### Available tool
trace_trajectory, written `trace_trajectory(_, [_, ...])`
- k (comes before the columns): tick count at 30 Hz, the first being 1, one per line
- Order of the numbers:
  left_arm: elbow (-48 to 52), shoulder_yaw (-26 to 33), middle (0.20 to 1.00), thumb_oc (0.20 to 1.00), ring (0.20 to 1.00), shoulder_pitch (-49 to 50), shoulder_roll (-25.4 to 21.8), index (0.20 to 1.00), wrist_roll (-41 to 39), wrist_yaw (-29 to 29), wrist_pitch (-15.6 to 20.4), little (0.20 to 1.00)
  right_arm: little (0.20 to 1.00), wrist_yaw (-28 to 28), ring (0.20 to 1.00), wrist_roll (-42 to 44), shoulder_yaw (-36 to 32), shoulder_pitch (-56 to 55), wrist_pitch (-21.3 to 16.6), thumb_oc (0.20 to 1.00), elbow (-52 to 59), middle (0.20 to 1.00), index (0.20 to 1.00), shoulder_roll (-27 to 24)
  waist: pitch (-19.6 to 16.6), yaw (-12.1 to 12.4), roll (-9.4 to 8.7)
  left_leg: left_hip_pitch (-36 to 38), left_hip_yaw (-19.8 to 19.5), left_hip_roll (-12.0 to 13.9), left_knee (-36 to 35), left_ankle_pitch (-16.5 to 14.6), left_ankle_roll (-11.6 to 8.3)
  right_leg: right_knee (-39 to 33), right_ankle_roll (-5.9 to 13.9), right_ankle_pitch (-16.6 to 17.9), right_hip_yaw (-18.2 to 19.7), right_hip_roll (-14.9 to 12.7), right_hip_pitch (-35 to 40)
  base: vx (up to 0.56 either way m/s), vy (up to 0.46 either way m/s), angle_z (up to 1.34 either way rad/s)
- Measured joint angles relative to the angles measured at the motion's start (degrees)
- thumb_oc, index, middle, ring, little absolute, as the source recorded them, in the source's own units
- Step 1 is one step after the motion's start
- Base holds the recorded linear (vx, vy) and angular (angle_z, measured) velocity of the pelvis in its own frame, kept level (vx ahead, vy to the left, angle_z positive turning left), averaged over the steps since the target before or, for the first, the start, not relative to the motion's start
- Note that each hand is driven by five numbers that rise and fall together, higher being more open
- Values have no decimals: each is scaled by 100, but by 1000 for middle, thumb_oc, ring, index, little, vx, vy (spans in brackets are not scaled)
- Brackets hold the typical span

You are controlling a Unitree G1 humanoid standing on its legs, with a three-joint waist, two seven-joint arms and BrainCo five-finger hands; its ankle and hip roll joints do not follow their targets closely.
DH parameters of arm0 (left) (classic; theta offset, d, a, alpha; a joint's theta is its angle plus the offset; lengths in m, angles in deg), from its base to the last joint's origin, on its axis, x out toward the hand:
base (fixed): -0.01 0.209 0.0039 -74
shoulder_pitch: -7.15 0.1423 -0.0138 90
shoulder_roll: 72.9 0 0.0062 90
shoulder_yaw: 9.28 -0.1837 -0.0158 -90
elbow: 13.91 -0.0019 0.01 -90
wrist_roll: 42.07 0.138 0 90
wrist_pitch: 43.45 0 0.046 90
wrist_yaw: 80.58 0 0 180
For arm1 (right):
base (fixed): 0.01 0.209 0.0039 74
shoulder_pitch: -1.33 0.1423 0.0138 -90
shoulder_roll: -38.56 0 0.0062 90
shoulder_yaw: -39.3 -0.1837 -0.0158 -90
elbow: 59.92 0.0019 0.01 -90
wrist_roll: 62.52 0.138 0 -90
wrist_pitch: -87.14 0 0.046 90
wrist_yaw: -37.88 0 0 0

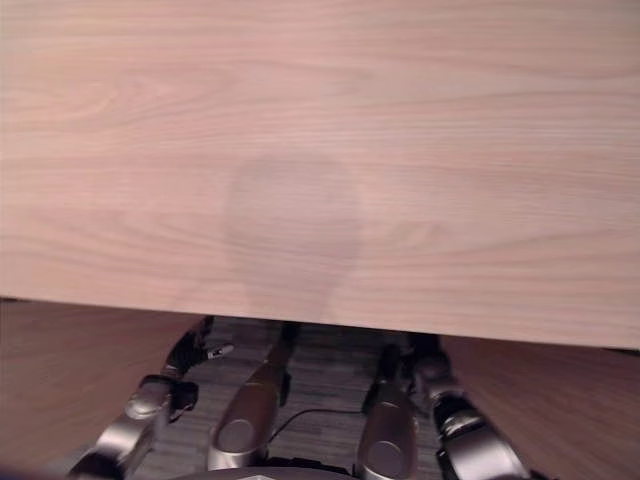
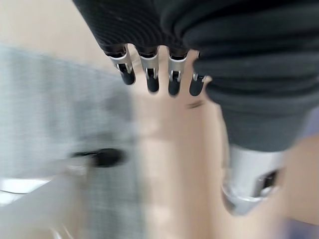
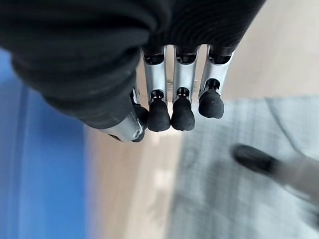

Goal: Put the empty folder in the office cabinet

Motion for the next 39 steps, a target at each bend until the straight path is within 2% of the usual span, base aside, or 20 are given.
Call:
trace_trajectory(1, [335,-168,1000,1000,1000,204,-430,1000,-12,200,90,1000,200,0,200,153,-185,236,230,200,-464,200,200,-89,-56,155,166,4,-44,-30,-4,4,6,41,23,-17,-54,-46,12,-17,-14,39])
trace_trajectory(2, [192,-198,1000,1000,1000,345,-654,1000,-30,393,96,1000,200,-51,200,227,-354,385,316,200,-726,200,200,-110,-113,298,318,-4,-84,-54,-25,7,7,51,65,-48,-58,-58,10,-19,-8,18])
trace_trajectory(3, [-338,-230,1000,1000,1000,364,-661,1000,-31,519,48,1000,200,-40,200,328,-455,511,419,200,-810,200,200,-12,-143,332,376,-36,-103,-50,-43,10,6,56,74,-54,-61,-59,-36,-25,-14,9])
trace_trajectory(5, [-2138,-292,1000,1000,1000,42,-282,1000,8,678,-95,1000,200,-19,200,427,-428,668,403,200,-772,200,200,182,-124,338,401,-74,-136,-57,-48,30,-24,173,60,-70,-60,-76,-115,-13,-6,2])
trace_trajectory(6, [-3055,-387,1000,1000,1000,-300,-28,1000,17,735,-152,1000,200,18,200,479,-439,824,547,200,-883,200,200,185,-121,343,397,-114,-142,-47,-50,23,-54,203,45,-81,-61,-76,-173,-8,1,3])
trace_trajectory(7, [-3654,-398,1000,1000,1000,-505,133,1000,56,763,-230,1000,200,29,200,517,-384,898,553,200,-952,200,200,196,-107,313,372,-170,-159,-41,-45,27,-75,246,33,-88,-68,-76,-238,1,0,6])
trace_trajectory(8, [-3804,-391,1000,1000,1000,-579,173,1000,60,783,-274,1000,200,17,200,517,-338,922,455,200,-916,200,200,196,-50,318,290,-245,-187,-37,-53,39,-76,328,4,-108,-72,-88,-354,1,-1,10])
trace_trajectory(9, [-5057,-435,1000,1000,1000,-1203,792,1000,334,807,-109,1000,200,-1,200,685,-394,1181,562,200,-1010,200,200,207,8,320,205,-379,-229,-37,-37,59,-97,405,-12,-115,-79,-78,-477,38,0,8])
trace_trajectory(10, [-5382,-494,1000,1000,1000,-1427,1084,1000,473,806,-141,1000,200,-9,200,693,-391,1217,541,200,-1000,200,200,275,60,276,36,-408,-241,-31,-38,84,-64,425,-43,-125,-74,-76,-529,38,2,9])
trace_trajectory(12, [-5816,-379,1000,1000,1000,-1768,1502,1000,697,702,-114,1000,200,-50,200,702,-383,1221,540,200,-998,200,200,338,67,300,-101,-437,-272,-27,-37,94,-52,418,-48,-120,-83,-59,-536,41,1,6])
trace_trajectory(14, [-5572,-358,1000,1000,1000,-1777,1524,1000,787,622,-137,1000,200,-119,200,701,-380,1194,460,200,-991,200,200,464,36,286,-234,-446,-267,-23,-40,95,-51,427,-49,-121,-79,-60,-553,35,-1,0])
trace_trajectory(18, [-5595,-136,1000,1000,1000,-1821,1512,1000,797,432,-127,1000,200,-156,200,690,-389,972,139,200,-950,200,200,638,-71,223,-288,-441,-253,-27,-30,125,1,421,-42,-82,-87,-57,-521,42,9,1])
trace_trajectory(21, [-6003,55,1000,1000,1000,-1839,1648,1000,1009,339,-158,1000,200,-127,200,694,-363,186,-285,200,-293,200,200,1176,-448,93,-555,-328,-182,-23,-30,111,24,322,-57,-98,-78,-48,-395,44,30,-5])
trace_trajectory(22, [-6173,82,1000,1000,1000,-1839,1760,1000,1015,239,-171,1000,200,-83,200,696,-308,-243,-361,200,-148,200,200,1526,-710,-76,-694,-197,-128,-23,-47,70,53,195,-43,-92,-63,-35,-227,52,34,-11])
trace_trajectory(23, [-6243,124,1000,1000,1000,-1859,1781,1000,1025,222,-171,1000,200,-52,200,744,-267,-485,-398,200,35,200,200,1639,-776,-165,-724,-173,-125,-19,-47,20,75,177,-44,-95,-68,-31,-197,105,14,-7])
trace_trajectory(24, [-6347,264,1000,1000,1000,-1859,1802,1000,1078,216,-194,1000,200,7,200,790,-264,-684,-478,200,301,200,200,1647,-849,-172,-765,-148,-110,-15,-65,13,76,144,-45,-96,-62,-34,-183,93,-9,-11])
trace_trajectory(25, [-6435,325,1000,1000,1000,-1851,1823,1000,1186,201,-238,1000,200,191,200,861,-73,-1048,-523,200,481,200,200,1719,-953,-322,-869,-44,-60,20,-80,-43,46,67,-31,-85,-23,9,-67,135,-17,-16])
trace_trajectory(30, [-6871,573,1000,1000,1000,-1767,1803,1000,1434,187,-286,1000,200,600,200,863,152,-2021,-508,200,672,200,200,1746,-1450,-522,-1188,400,61,103,-195,-158,56,-338,-29,-40,9,107,423,112,-15,-13])
trace_trajectory(35, [-7007,663,1000,1000,1000,-1628,1817,1000,1615,179,-296,1000,200,892,200,791,403,-2456,-452,200,676,200,200,1763,-1923,-671,-1325,717,201,163,-336,-225,38,-801,-16,97,69,194,820,100,-17,-14])
trace_trajectory(39, [-7029,772,1000,1000,1000,-1570,1940,1000,1674,165,-378,1000,200,1080,200,558,532,-2553,-446,200,879,200,200,1759,-2115,-704,-1298,956,249,192,-338,-286,41,-1121,-38,217,78,260,1177,90,-9,-7])
